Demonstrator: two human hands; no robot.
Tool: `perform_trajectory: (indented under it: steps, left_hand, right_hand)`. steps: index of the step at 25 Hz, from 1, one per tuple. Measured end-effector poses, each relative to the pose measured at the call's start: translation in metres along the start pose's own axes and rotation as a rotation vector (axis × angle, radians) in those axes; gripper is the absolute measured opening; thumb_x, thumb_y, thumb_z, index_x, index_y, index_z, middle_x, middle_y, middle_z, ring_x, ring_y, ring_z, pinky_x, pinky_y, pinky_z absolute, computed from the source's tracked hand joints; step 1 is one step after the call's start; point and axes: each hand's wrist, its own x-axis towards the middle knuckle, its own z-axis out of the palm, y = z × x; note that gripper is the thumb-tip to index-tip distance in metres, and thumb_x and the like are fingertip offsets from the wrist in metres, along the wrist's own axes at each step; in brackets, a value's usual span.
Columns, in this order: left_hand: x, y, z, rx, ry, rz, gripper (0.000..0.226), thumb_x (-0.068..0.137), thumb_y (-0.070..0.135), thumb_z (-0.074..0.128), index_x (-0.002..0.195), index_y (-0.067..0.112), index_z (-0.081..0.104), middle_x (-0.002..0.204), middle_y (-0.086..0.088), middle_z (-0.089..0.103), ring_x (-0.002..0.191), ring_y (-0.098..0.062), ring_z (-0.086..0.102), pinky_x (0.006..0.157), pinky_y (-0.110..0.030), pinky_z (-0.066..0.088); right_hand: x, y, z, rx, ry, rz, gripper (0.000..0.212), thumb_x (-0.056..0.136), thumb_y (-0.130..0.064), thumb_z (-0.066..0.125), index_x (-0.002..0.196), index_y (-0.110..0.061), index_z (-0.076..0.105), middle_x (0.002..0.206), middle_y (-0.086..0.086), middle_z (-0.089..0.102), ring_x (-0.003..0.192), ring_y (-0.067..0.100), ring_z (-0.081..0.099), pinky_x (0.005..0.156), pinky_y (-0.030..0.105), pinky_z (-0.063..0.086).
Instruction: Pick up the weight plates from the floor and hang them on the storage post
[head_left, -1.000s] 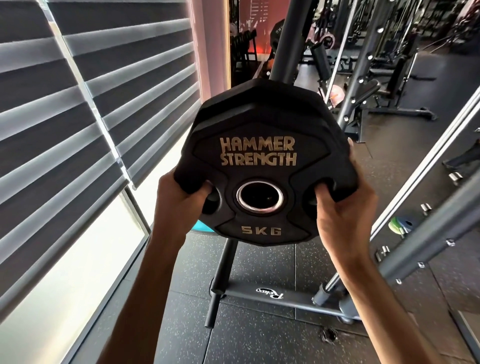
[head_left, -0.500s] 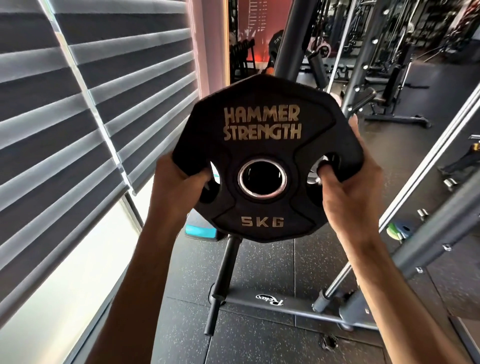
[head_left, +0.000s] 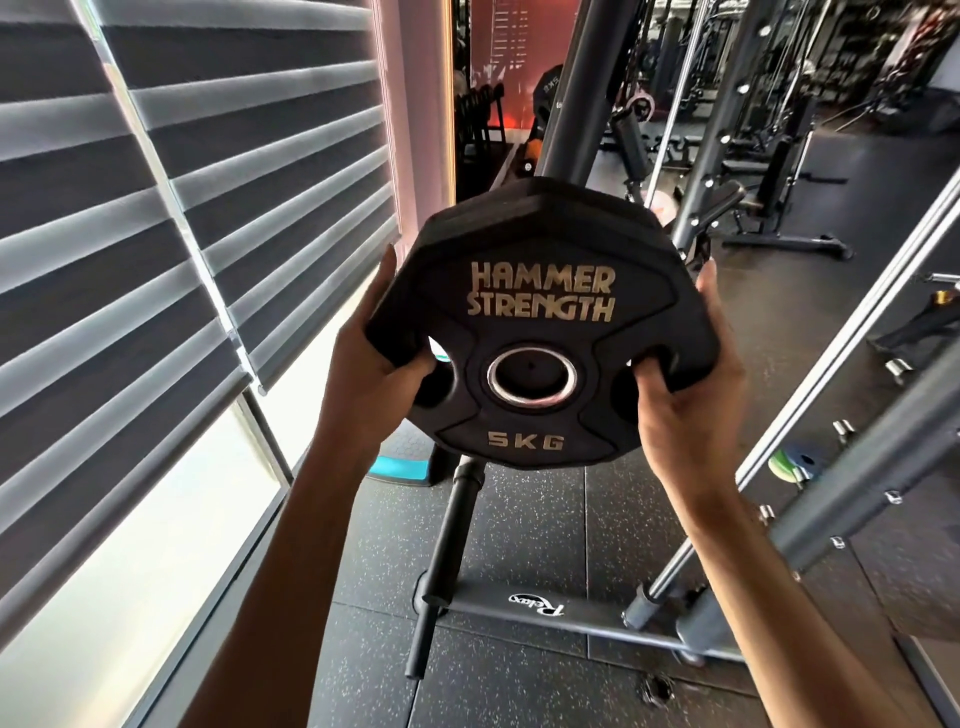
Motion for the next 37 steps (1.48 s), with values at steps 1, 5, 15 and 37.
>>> perform_trajectory:
  steps: [1,5,15,37]
  left_hand:
    - [0.004,-0.003,0.0,-0.007,-0.01,-0.01,0.07,0.079,-0.011,0.068,0.143,0.011,0.049,0.105,0.012,0.072,0.092,0.004,0.067,0.078,-0.013,0.055]
    - [0.016,-0.01,0.012,-0.089,0.002,-0.057,0.065,0.079,-0.009,0.069,0.138,0.014,0.055,0.102,0.013,0.073,0.098,-0.005,0.069,0.082,-0.018,0.057]
    - [0.07,-0.031,0.046,-0.187,0.004,-0.144,0.072,0.068,-0.003,0.064,0.138,0.006,0.051,0.112,-0.007,0.07,0.104,-0.022,0.068,0.091,-0.044,0.058]
    - [-0.008,0.09,0.047,0.061,0.516,0.311,0.034,0.079,0.008,0.051,0.111,0.005,0.063,0.112,-0.006,0.062,0.108,-0.019,0.056,0.097,-0.026,0.045]
  right_hand:
    - [0.001,0.002,0.001,-0.009,0.011,-0.011,0.075,0.086,0.012,0.058,0.154,-0.001,0.029,0.125,-0.028,0.047,0.092,-0.027,0.056,0.073,-0.003,0.039]
    - [0.018,0.015,0.003,-0.052,0.027,-0.004,0.072,0.087,-0.001,0.06,0.154,-0.013,0.035,0.096,-0.031,0.067,0.078,-0.007,0.058,0.079,0.019,0.053]
    - [0.078,0.04,0.02,-0.107,-0.063,0.037,0.073,0.091,0.002,0.061,0.156,-0.004,0.027,0.067,-0.009,0.058,0.052,-0.001,0.052,0.052,0.008,0.044]
    - [0.039,-0.04,-0.022,-0.406,-0.144,-0.058,0.05,0.091,-0.026,0.056,0.138,-0.011,0.049,0.127,0.002,0.059,0.121,0.017,0.054,0.105,0.031,0.045]
